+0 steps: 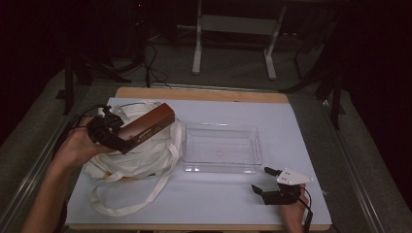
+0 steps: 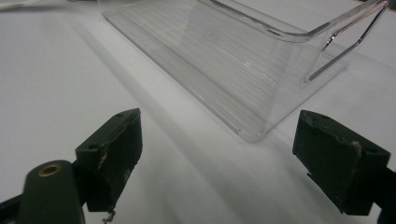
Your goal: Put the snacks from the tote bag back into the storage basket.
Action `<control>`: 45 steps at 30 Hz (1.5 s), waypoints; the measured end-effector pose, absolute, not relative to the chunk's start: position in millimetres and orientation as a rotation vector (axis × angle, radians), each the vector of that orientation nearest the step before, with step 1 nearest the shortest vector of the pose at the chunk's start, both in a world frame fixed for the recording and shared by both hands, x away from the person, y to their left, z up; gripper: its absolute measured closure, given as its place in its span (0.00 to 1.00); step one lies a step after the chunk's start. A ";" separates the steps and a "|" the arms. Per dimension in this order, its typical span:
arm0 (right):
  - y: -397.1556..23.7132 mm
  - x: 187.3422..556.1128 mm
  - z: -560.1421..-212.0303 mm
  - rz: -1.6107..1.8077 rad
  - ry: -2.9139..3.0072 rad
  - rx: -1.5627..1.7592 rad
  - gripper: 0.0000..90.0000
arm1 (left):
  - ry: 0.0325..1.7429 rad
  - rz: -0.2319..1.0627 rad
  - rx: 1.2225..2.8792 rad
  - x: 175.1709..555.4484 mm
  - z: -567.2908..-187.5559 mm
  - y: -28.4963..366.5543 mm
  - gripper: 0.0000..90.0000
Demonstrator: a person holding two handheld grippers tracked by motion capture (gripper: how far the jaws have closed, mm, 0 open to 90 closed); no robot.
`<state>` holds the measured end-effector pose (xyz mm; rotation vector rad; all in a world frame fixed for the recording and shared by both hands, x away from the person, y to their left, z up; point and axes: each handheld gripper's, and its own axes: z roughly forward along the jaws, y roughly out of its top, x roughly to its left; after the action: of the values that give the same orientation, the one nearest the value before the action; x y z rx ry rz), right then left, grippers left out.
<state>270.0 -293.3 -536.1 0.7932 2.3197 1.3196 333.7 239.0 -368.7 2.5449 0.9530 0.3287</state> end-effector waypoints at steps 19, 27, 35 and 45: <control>-294.0 270.1 -536.1 1.325 2.316 0.792 0.18 | 0.831 0.327 2.570 339.2 -361.3 222.7 0.48; -294.3 269.9 -536.1 1.331 2.313 0.793 0.18 | 0.751 0.311 2.608 340.8 -361.2 212.6 0.48; -294.6 269.7 -536.0 1.334 2.311 0.795 0.18 | 0.720 0.283 2.616 345.9 -364.4 205.2 0.48; -294.7 269.5 -536.0 1.337 2.308 0.795 0.18 | 0.657 0.282 2.629 348.5 -363.0 194.5 0.48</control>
<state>269.5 -294.7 -536.0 0.7951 2.3083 1.3367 348.5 194.5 -363.0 2.6292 0.6574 0.2823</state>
